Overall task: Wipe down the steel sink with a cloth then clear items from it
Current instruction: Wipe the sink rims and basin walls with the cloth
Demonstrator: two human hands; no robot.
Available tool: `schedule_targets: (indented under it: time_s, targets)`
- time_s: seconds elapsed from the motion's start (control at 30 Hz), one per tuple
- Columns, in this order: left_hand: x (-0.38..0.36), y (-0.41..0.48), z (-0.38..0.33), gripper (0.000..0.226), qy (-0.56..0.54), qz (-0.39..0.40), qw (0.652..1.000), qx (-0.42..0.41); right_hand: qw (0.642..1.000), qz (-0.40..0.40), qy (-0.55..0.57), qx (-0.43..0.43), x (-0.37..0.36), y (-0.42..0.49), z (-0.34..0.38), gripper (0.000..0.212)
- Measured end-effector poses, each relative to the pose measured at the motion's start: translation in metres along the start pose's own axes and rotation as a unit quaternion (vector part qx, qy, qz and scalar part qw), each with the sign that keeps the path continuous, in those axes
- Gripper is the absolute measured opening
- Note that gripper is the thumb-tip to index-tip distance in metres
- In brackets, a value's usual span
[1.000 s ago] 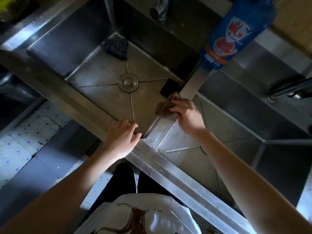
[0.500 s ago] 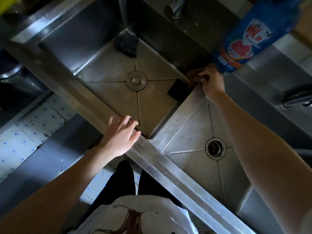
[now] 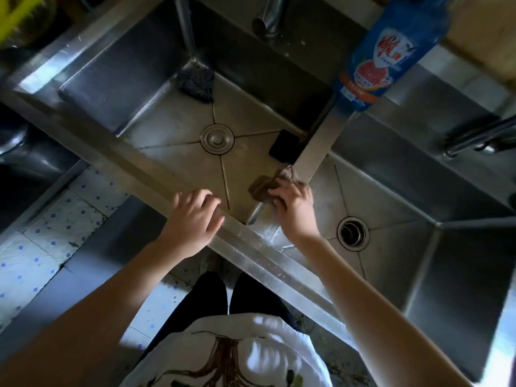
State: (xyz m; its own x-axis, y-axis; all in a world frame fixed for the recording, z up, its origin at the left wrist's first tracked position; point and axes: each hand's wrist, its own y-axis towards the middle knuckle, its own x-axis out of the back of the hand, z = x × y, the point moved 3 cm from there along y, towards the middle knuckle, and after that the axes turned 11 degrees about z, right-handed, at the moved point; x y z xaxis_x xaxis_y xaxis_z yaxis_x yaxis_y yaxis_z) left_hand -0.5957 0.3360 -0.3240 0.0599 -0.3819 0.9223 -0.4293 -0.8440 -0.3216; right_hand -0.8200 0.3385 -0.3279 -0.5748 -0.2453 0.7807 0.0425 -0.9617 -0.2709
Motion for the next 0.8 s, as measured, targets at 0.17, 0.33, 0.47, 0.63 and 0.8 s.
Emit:
schedule_targets:
  time_s: [0.17, 0.33, 0.47, 0.63, 0.8]
  targets:
    - [0.004, -0.007, 0.016, 0.041, 0.021, 0.004, 1.000, -0.001, 0.999, 0.010, -0.007, -0.032, -0.031, -0.037, 0.024, 0.025]
    - [0.009, -0.012, 0.033, 0.032, 0.017, 0.006, 1.000, -0.020, 0.996, -0.043, -0.018, -0.078, -0.048, -0.055, 0.048, 0.026]
    - [0.011, -0.015, 0.044, 0.033, 0.014, 0.004, 0.999, -0.036, 0.989, -0.071, -0.043, -0.127, -0.061, -0.058, 0.069, 0.029]
    - [0.010, -0.015, 0.052, 0.034, 0.011, 0.028, 0.999, -0.043, 0.987, -0.064, -0.110, -0.102, -0.064, -0.047, 0.080, 0.029]
    - [0.006, -0.012, 0.046, 0.037, -0.001, 0.027, 0.997, -0.066, 0.974, 0.081, -0.209, -0.031, -0.050, -0.019, 0.069, 0.027]
